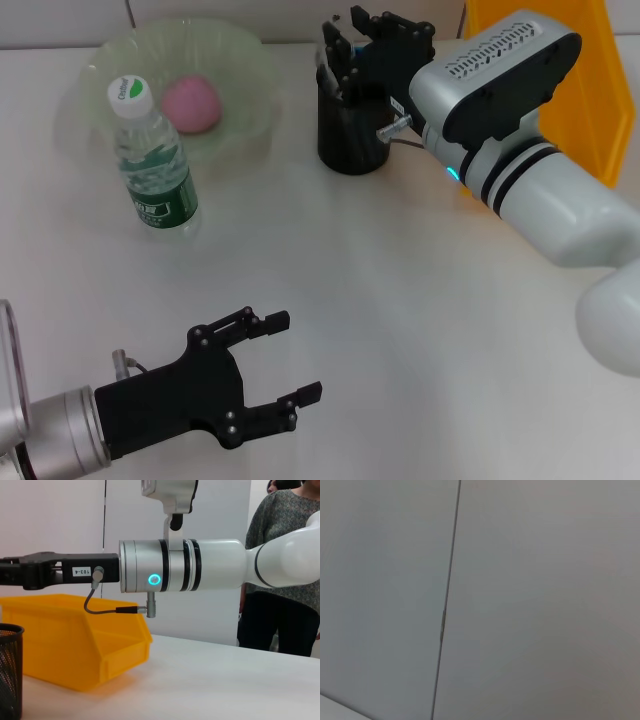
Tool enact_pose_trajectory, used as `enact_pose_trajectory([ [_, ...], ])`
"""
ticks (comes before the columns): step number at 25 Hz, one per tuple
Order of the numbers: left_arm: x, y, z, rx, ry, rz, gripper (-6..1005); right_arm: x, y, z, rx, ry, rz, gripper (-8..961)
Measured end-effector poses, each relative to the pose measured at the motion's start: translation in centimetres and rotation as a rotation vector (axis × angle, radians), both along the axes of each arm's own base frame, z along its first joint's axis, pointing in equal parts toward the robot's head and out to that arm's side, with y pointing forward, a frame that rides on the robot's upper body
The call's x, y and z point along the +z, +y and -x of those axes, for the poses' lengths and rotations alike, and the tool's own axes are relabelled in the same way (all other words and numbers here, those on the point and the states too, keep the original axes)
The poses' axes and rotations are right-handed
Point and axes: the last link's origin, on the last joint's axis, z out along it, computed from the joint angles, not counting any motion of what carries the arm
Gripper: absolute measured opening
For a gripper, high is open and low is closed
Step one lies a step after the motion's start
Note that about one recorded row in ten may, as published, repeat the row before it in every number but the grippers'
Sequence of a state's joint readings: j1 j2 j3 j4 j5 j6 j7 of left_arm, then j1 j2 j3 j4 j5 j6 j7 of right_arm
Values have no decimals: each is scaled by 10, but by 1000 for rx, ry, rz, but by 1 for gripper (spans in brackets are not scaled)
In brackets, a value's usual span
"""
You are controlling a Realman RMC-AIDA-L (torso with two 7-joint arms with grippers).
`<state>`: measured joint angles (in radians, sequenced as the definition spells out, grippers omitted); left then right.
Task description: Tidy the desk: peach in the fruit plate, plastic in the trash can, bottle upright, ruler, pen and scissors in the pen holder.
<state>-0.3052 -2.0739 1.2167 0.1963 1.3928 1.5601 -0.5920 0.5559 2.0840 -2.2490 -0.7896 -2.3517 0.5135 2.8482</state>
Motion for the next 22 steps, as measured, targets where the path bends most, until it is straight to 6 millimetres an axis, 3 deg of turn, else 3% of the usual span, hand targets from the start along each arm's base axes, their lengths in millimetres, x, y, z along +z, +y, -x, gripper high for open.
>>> enact_pose_trajectory([
  [4, 0, 0, 0, -1, -1, 1, 801, 0, -1, -2, -5, 2, 0, 294],
  [7, 1, 0, 0, -2, -3, 0, 801, 1, -4, 0, -2, 17, -3, 442],
  [15, 5, -4, -4, -19, -41, 0, 801, 11, -34, 21, 35, 62, 28, 703],
  [22, 13, -5, -6, -32, -85, -19, 801, 29, -49, 54, -22, 124, 161, 735],
])
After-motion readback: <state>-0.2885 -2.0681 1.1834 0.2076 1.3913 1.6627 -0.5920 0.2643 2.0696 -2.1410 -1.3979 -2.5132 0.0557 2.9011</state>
